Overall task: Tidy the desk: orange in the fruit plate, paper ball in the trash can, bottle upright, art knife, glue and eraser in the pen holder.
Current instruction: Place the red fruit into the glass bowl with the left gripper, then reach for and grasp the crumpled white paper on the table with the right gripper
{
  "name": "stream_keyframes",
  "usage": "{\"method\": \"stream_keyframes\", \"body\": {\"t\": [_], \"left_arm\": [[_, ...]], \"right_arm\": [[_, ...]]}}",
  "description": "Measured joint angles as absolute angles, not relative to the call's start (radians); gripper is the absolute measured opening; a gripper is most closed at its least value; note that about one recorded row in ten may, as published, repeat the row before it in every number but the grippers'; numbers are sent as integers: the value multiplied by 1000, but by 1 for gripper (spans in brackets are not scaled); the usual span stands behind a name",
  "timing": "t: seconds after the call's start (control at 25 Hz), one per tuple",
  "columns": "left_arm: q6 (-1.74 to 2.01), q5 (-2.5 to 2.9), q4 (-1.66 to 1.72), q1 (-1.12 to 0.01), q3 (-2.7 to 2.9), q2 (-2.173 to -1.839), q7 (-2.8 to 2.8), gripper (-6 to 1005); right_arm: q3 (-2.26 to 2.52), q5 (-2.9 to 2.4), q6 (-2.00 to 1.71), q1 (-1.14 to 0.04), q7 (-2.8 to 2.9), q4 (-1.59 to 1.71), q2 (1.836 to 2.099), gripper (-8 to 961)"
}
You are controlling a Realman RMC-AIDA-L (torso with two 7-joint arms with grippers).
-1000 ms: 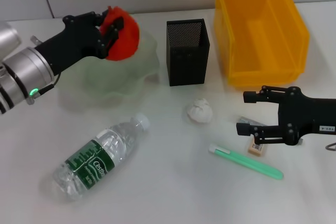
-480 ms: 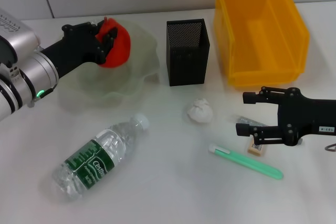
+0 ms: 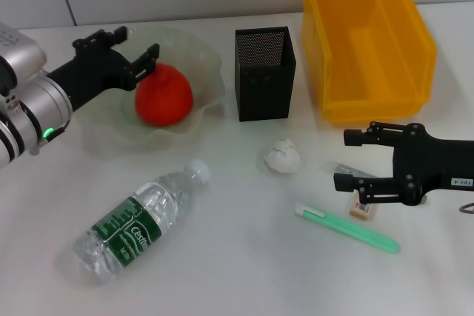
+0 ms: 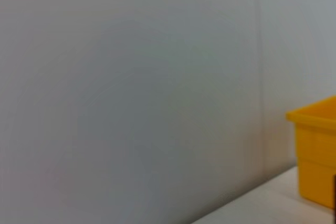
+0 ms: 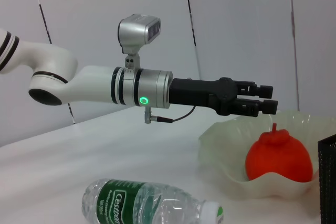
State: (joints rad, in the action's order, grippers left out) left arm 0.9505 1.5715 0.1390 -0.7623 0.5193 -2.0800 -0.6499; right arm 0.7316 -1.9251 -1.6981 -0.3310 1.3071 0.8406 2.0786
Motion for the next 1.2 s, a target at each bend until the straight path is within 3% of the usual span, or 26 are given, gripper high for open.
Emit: {"method": "stream_keyframes", "body": {"t": [0.36,0.72,1.2], "left_arm": [[968,1574,188,-750,566,-2073,-767,785],[1179,1591,606,-617,944,-2072,-1194,810],[1487,1609,755,-524,1030,-2064,-1208,810]], "right_arm": [[730,-1925,-1688,-322,1307,838,2080,804],[713,-1926,-1674,-306,1307,835,2079,804],[645,-1940,-1673,-303,1358,871,2077,804]]}}
